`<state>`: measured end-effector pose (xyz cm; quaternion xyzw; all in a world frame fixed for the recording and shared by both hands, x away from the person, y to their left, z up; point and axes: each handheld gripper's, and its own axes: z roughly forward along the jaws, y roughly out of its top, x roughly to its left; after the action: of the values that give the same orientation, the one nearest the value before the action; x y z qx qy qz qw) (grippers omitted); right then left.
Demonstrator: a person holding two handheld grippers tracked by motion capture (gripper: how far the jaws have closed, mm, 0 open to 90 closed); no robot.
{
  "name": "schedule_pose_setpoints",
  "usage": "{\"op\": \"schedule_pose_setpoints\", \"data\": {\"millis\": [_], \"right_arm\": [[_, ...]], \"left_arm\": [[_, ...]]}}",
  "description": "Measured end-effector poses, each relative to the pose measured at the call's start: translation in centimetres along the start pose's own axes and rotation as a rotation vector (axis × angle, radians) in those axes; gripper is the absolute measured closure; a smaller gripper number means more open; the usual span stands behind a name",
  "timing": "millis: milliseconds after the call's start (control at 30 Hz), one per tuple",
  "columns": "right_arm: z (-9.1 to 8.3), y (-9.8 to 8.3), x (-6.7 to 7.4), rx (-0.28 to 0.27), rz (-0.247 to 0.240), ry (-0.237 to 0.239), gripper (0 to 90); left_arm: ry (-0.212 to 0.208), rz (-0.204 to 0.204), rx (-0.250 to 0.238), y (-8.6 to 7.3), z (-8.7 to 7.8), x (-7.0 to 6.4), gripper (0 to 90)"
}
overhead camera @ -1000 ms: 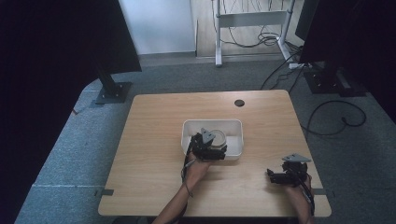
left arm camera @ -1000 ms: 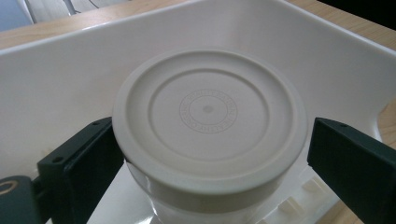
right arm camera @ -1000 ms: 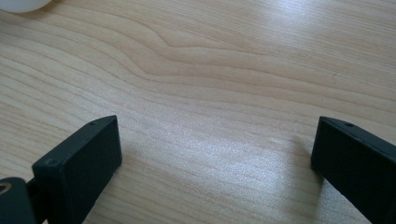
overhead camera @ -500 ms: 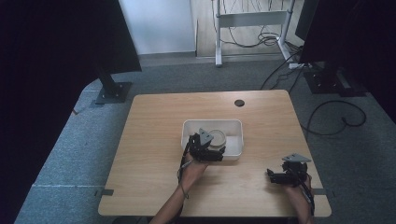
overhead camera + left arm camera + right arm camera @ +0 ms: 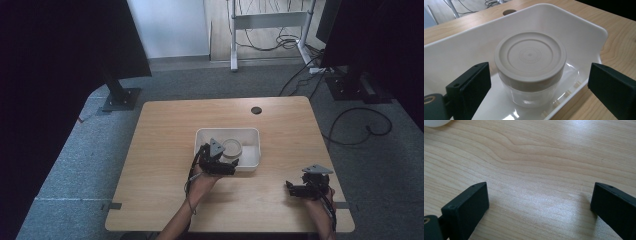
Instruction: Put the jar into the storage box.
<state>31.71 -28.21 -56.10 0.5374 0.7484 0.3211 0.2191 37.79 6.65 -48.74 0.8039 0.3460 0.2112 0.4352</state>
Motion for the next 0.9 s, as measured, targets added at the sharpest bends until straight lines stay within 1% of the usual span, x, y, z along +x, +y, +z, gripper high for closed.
{"op": "schedule_pose_setpoints", "data": {"millis": [500, 600, 900], "right_arm": [[0.0, 0.0, 0.0, -0.004, 0.0, 0.001, 2.7], [0.0, 0.0, 0.0, -0.005, -0.002, 0.003, 3.3], [-0.1, 0.0, 0.0, -0.007, -0.007, 0.008, 3.8]], "left_arm": [[-0.034, 0.014, -0.009, 0.1, -1.5, 0.3, 5.1], [-0.035, 0.017, -0.007, 0.0, -1.9, 0.5, 5.2], [-0.038, 0.007, -0.005, -0.8, -2.8, 1.5, 5.4]]}}
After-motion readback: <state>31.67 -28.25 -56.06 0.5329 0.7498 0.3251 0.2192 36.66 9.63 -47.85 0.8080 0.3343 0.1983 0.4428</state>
